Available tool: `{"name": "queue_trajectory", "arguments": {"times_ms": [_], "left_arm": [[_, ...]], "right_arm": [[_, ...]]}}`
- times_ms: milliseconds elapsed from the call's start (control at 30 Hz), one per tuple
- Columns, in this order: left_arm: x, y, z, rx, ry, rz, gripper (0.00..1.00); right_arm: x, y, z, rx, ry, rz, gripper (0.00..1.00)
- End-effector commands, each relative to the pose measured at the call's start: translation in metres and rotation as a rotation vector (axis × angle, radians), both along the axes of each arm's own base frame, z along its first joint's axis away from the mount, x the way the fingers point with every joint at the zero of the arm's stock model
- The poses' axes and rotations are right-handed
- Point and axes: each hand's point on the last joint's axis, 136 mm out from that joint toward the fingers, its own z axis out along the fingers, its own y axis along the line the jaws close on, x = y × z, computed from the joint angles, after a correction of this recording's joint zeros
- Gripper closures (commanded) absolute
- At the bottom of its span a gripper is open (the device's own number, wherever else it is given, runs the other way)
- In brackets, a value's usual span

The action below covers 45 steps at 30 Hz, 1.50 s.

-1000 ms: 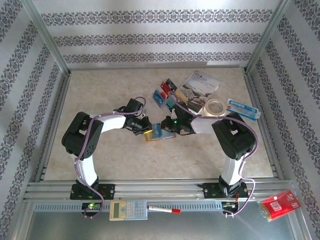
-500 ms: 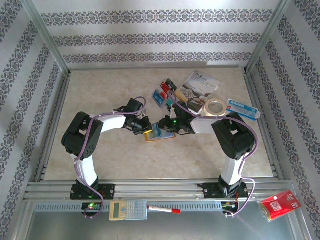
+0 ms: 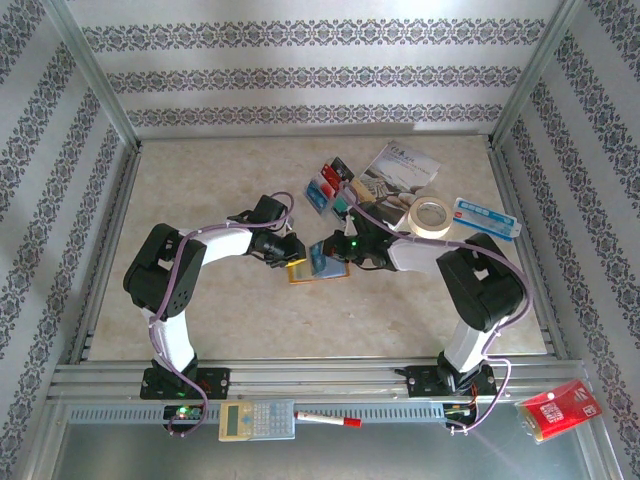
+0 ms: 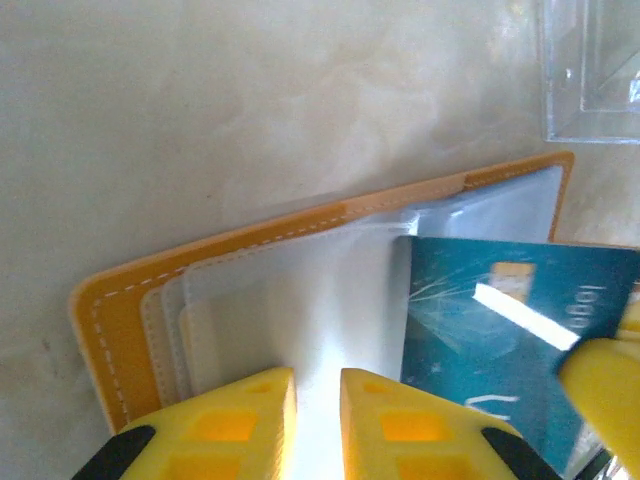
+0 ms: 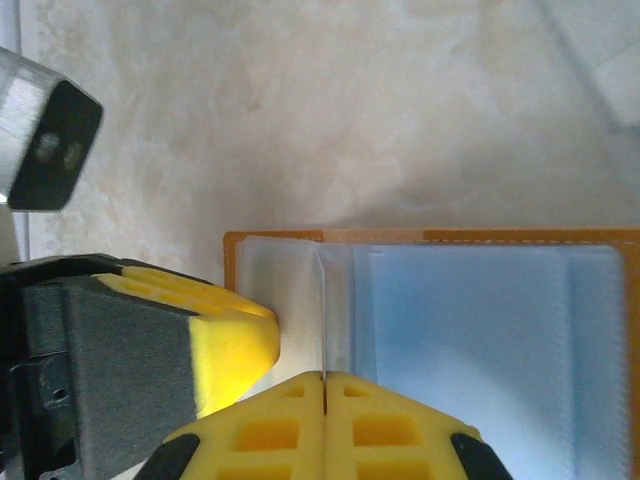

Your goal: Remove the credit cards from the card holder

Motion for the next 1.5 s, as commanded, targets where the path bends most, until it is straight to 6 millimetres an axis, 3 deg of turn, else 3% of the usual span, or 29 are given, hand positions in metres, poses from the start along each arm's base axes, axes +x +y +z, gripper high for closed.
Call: {"name": "queue_trajectory", "arguments": {"times_ms": [0,233,500,700,867,1067,1200,1333,1467], "left_arm": [[-0.007,-0.004,0.013,-0.009,-0.024,-0.062,0.76],[0.013,-0.008,0.07,-0.175,-0.171,-0.025,0.62],[0.031,0.0,0.149,-0.458,-0.384,0.078,0.42],[0.039,-0.009,0.175,-0.554,-0.423,0.07,0.36],[0.041,-0.019,0.198,-0.659,-0.451,0.033,0.45],[0.039,-0.018,0.212,-0.661,-0.488,0.03,0.64],[0.037,-0.014,0.223,-0.659,-0.522,0.042,0.82],[0.038,-0.01,0.236,-0.663,-0.549,0.075,0.99],[0.043,-0.003,0.246,-0.649,-0.581,0.136,1.0]], "right_arm": [[0.011,-0.02,0.02,-0.046,-0.118,-0.032,1.0],[0.02,-0.029,0.082,-0.002,-0.313,0.005,1.0],[0.023,-0.017,0.132,0.263,-0.34,0.043,1.0],[0.02,0.0,0.166,0.442,-0.335,0.101,1.0],[0.02,0.005,0.176,0.511,-0.318,0.121,1.0],[0.023,0.004,0.182,0.565,-0.307,0.105,1.0],[0.022,0.003,0.182,0.588,-0.292,0.099,0.99],[0.02,0.002,0.183,0.609,-0.287,0.088,0.88],[0.014,0.006,0.181,0.622,-0.273,0.084,0.8]]}}
